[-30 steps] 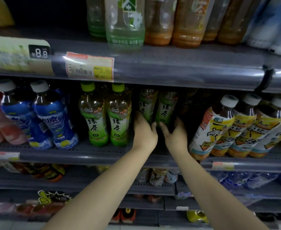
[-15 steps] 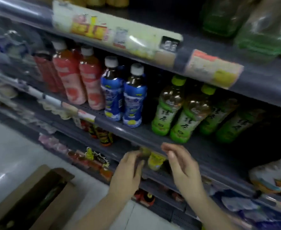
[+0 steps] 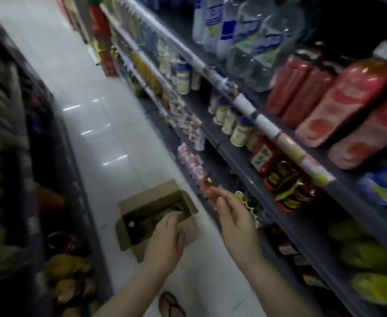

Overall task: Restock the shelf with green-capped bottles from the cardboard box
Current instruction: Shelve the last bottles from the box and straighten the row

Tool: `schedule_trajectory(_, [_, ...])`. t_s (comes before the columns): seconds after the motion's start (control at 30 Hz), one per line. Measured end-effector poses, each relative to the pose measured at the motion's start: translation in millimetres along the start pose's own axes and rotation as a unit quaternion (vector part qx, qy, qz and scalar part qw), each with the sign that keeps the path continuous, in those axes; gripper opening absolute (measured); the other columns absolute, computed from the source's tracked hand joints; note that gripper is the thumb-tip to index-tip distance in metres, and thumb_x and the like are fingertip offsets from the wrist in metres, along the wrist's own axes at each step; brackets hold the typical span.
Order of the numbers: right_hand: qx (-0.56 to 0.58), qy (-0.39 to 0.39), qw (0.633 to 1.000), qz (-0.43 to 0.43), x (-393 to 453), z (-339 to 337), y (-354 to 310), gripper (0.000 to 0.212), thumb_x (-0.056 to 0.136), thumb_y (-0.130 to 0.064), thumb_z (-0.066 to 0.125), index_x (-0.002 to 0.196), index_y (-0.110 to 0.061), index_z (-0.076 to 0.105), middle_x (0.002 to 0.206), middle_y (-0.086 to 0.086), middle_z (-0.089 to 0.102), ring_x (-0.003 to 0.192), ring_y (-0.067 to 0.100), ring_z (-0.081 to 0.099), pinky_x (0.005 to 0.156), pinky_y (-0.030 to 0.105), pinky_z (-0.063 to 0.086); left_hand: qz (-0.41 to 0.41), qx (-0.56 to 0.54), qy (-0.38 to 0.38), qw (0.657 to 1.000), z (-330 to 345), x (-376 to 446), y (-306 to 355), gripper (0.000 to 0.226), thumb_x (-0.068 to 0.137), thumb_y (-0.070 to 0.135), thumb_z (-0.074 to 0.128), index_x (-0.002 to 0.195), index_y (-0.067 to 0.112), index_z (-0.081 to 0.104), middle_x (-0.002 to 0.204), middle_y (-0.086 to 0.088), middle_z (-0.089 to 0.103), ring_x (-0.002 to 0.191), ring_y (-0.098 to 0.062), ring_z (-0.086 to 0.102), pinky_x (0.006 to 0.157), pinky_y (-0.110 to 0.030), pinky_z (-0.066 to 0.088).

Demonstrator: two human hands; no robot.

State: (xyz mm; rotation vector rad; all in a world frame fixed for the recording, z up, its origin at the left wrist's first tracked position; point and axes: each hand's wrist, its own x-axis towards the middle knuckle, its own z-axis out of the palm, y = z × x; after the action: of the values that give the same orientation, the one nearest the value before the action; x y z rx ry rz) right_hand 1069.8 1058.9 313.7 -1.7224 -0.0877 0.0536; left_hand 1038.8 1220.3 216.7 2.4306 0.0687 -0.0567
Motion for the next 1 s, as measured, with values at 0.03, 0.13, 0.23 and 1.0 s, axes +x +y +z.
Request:
schedule_trajectory(0.03, [0.004,-0.016,1.000,0.000,7,16,1,0.028,0.096,-0.039,0.046,0.116,-0.032,0.065,0.115,-0.018,0.067,0.113,0.001,0.059,0.092,0.016,0.047,-0.016,0.002,0.014,1.000,-7,0,-16,0.035,0.094,0.026,0.051,0.129,0.022,0.048,0.129,0.001,0.053,0.116,-0.017,0.052,0.089,-0.024,0.042])
schedule_trajectory(0.13, [-0.011,-0.050,0.999,-0.010,23,57,6,0.029,0.097,-0.030,0.046,0.117,-0.020,0.065,0.112,-0.013,0.069,0.107,-0.003,0.061,0.087,0.002,0.039,-0.063,-0.005,0.052,0.997,-22,-1,-56,0.032,0.094,0.026,0.053,0.125,0.018,0.052,0.122,-0.002,0.057,0.109,-0.018,0.055,0.084,-0.021,0.041])
schedule_trajectory(0.23, [-0.008,-0.085,0.996,0.000,37,89,14,0.025,0.096,-0.034,0.047,0.114,-0.031,0.065,0.112,-0.015,0.068,0.108,-0.001,0.061,0.085,0.007,0.044,-0.106,-0.012,0.075,0.991,-30,-3,-86,0.032,0.096,0.031,0.048,0.125,0.018,0.051,0.123,-0.001,0.057,0.111,-0.018,0.055,0.088,-0.022,0.043])
schedule_trajectory(1.0, [-0.065,-0.189,0.965,0.170,192,254,310,0.036,0.085,-0.043,0.050,0.115,-0.028,0.062,0.111,-0.019,0.063,0.103,-0.012,0.056,0.078,0.004,0.045,-0.345,-0.097,0.103,0.928,116,118,-341,0.038,0.097,0.033,0.046,0.133,0.021,0.046,0.133,0.004,0.052,0.120,-0.012,0.050,0.092,-0.023,0.043])
